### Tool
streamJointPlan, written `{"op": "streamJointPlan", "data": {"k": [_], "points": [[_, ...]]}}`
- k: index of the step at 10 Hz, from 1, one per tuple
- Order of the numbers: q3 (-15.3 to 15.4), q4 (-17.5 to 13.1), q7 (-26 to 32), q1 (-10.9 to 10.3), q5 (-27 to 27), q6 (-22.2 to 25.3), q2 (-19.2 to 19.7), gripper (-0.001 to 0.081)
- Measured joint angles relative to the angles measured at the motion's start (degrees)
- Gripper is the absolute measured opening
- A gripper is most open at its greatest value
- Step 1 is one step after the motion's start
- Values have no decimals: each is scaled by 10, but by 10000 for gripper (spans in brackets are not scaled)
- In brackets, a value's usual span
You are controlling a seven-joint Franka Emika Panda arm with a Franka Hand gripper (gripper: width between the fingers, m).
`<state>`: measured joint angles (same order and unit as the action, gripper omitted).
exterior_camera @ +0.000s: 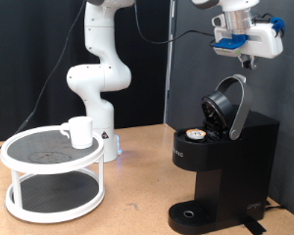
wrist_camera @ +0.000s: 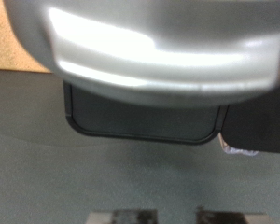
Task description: Make a cup of coffee with the keurig machine
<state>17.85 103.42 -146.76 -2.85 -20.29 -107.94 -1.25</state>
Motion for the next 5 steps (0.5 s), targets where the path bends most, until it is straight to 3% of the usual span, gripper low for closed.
{"op": "streamJointPlan", "data": {"k": [5], "points": [[-6, 15, 15, 11, 8, 1, 0, 1]]}}
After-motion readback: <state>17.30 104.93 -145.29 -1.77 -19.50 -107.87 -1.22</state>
